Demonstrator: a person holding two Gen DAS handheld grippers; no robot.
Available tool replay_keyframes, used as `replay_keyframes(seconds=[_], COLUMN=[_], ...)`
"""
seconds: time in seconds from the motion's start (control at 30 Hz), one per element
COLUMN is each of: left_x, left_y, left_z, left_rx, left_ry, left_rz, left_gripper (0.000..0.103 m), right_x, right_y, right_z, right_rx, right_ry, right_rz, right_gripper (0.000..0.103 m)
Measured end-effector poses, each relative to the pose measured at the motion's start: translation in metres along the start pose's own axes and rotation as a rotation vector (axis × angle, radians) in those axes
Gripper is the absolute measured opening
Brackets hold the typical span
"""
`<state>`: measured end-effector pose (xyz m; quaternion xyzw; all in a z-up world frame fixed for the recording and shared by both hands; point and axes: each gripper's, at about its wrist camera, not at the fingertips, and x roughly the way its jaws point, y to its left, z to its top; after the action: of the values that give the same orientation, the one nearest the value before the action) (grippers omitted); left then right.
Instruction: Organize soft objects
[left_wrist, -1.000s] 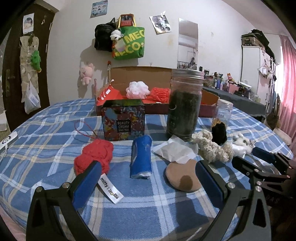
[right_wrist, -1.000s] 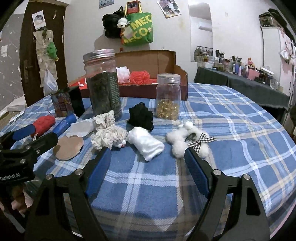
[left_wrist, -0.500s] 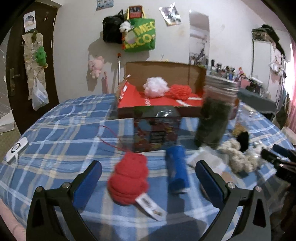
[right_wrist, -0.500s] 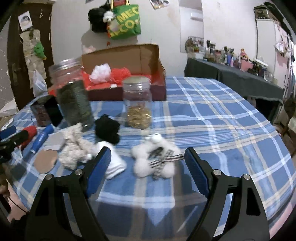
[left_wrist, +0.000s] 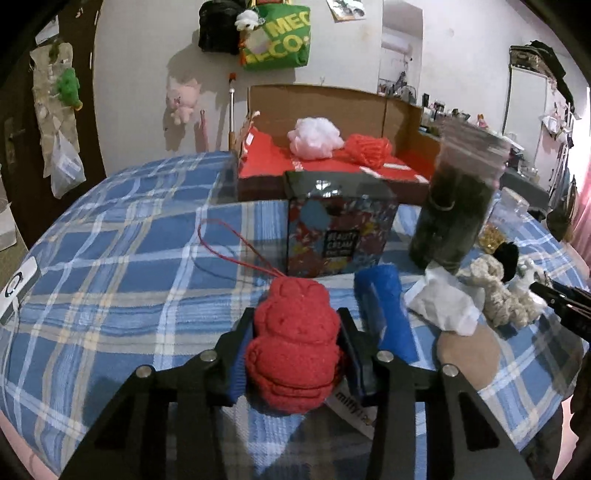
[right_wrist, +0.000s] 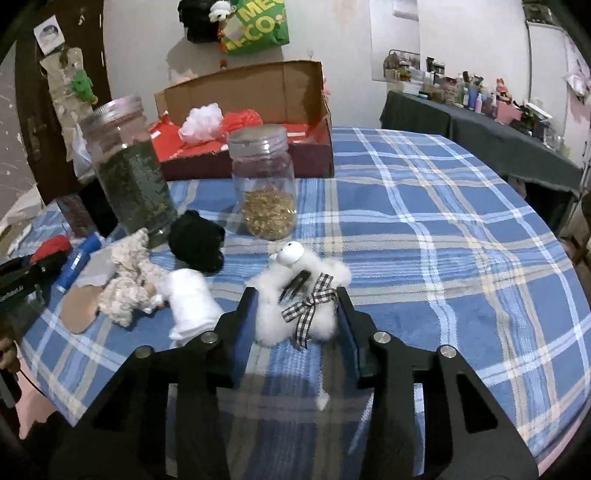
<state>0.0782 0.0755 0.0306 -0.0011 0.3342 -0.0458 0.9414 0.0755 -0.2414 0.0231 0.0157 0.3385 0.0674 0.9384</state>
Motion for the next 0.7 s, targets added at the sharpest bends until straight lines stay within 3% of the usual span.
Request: replay_keyframes(seconds=[0.3,0.53,0.7], left_x=[-0.026,-0.023,-0.018], left_y=[-0.032,-0.066,-0.077], left_z=[0.013,0.019,0.020], left_rx=[0.067,0.105,0.121], left_ry=[-0.073,-0.066,-0.055], left_rz=[-0.108,-0.212,-0.231], left_gripper=[0.045,0.045,0.045], right_x=[-0.023,-0.023,-0.021], right_y=[0.020,0.054,0.065], right_z=[0.011,0.012,0.012], right_rx=[-0.008,-0.051,-0.065], right_ry=[-0.068,-0.066,-0.062], right_rz=[0.111,0.220,0.246], right_gripper=[0.038,0.038,0.038])
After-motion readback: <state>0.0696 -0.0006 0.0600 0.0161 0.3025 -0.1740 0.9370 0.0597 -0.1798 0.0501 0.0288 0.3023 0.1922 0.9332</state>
